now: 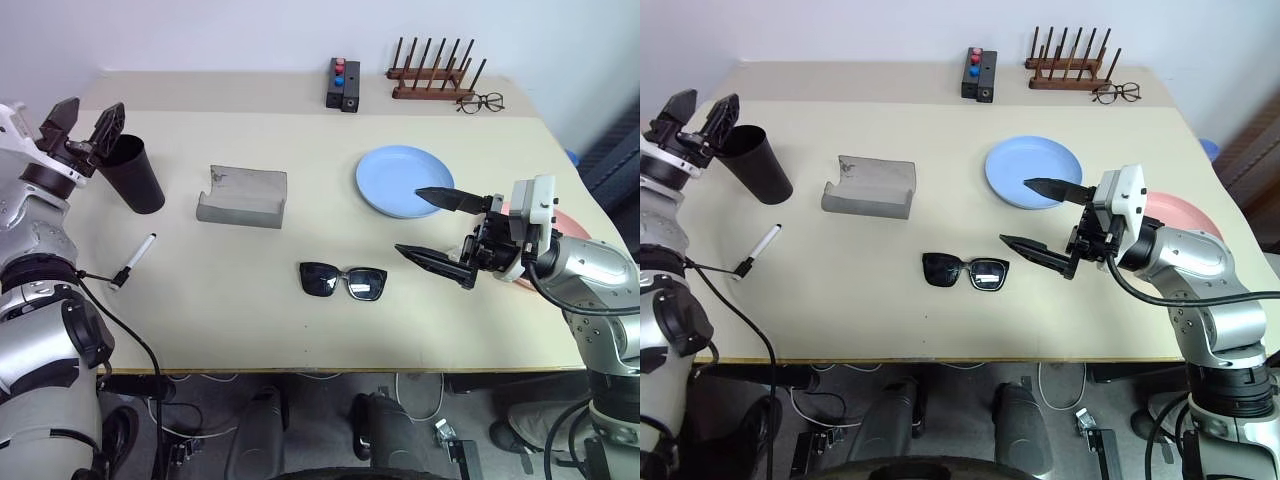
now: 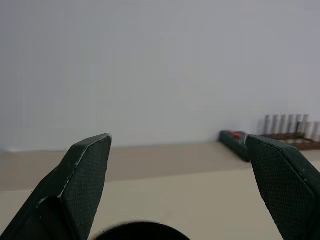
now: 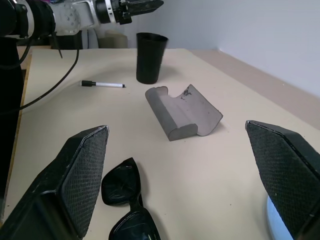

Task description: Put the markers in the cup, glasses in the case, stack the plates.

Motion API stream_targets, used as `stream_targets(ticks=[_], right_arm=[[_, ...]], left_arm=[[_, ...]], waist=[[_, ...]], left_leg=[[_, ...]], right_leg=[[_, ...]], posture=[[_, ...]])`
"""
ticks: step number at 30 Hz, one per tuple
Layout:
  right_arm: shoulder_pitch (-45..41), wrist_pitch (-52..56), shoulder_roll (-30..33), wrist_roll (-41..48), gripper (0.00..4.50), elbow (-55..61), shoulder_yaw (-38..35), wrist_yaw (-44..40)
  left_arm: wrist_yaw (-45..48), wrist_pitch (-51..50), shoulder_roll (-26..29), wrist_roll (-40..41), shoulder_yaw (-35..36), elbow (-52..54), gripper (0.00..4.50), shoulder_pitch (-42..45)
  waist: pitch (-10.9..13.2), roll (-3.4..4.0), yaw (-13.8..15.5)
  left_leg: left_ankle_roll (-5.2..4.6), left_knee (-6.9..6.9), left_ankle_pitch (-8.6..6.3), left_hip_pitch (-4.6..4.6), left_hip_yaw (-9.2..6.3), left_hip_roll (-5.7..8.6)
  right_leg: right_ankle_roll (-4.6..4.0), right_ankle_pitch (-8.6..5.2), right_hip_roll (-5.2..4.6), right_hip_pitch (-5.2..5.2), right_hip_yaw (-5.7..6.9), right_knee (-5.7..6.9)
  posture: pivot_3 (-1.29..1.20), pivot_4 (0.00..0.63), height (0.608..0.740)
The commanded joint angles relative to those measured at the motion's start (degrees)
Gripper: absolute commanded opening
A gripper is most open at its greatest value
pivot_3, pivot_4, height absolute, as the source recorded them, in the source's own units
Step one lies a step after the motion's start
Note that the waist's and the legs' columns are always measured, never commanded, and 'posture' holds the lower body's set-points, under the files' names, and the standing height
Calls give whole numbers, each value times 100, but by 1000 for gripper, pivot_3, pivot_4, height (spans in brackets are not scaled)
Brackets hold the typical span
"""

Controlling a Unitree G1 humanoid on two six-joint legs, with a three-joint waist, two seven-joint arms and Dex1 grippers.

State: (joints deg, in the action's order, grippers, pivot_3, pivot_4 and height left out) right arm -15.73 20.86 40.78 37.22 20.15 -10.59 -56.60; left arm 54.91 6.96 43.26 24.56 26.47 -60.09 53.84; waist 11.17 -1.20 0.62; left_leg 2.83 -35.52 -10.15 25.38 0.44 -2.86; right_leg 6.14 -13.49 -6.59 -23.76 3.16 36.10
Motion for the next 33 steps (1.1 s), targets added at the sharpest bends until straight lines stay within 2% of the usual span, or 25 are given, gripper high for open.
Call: stream_targets(ticks=[1, 6, 11, 17, 21, 23, 26, 29, 33], right_arm=[[-14, -91, 51, 32, 4500, 135, -147, 7], [-11, -210, 136, 8, 4500, 101, -119, -235], [-132, -355, 117, 8, 4500, -24, -43, -469], [-204, -226, 2, 181, 4500, -22, 38, -492], [-198, -175, -53, 181, 4500, 73, 79, -389], [-210, -144, -33, 172, 4500, 67, 64, -369], [-187, -93, 11, 162, 4500, 90, 28, -327], [-153, -46, 30, 156, 4500, 127, 1, -258], [-131, -8, 32, 153, 4500, 164, -3, -213]], left_arm=[[281, -1085, 365, 341, 38, 1064, 4423, -330], [891, -4159, 1262, 899, -413, 3180, 4423, -1562], [590, -5004, 1734, 821, -424, 4267, 4423, -2500], [333, -5936, 1745, 1150, -153, 5310, 4423, -3304], [-70, -6061, 1340, 1032, -433, 6018, 4423, -4093], [-182, -5656, 1278, 706, -699, 6172, 4423, -4375], [-626, -5257, 1042, 405, -736, 5893, 4423, -4219], [-959, -5038, 1029, 85, -787, 5563, 4423, -4138], [-1139, -5017, 1042, 75, -571, 5146, 4423, -3874]], waist=[[0, 0, -43], [1, 1, -133], [3, 8, -115], [3, 8, -118], [2, 19, -122], [3, 18, -129], [3, 15, -104], [3, 15, -83], [3, 15, -93]], left_leg=[[0, 1, 0, 0, 0, 0], [0, 5, 0, -1, -3, -2], [2, 6, -1, -5, -5, -5], [4, 13, -2, 2, -1, -6], [3, 22, -2, 2, 4, -5], [3, 25, -2, 3, 13, -4], [3, 25, -1, 6, 13, -6], [3, 22, -1, 6, 12, -6], [3, 24, -1, 8, 15, -5]], right_leg=[[0, 0, 0, -1, 0, 0], [-1, -1, 1, -2, -2, 1], [-30, -16, 0, -2, -1, -1], [-39, -11, -8, -9, -1, -19], [-39, -11, -8, -14, -3, -20], [-39, -11, -9, -21, -9, -19], [-40, -11, -7, -31, -8, -11], [-42, -10, -8, -29, -8, -12], [-41, -10, -9, -29, -8, -19]], posture=[[0, 150, 740], [0, 150, 740], [0, 150, 740], [0, 150, 740], [0, 150, 740], [0, 150, 740], [0, 150, 740], [0, 150, 740], [0, 150, 740]])
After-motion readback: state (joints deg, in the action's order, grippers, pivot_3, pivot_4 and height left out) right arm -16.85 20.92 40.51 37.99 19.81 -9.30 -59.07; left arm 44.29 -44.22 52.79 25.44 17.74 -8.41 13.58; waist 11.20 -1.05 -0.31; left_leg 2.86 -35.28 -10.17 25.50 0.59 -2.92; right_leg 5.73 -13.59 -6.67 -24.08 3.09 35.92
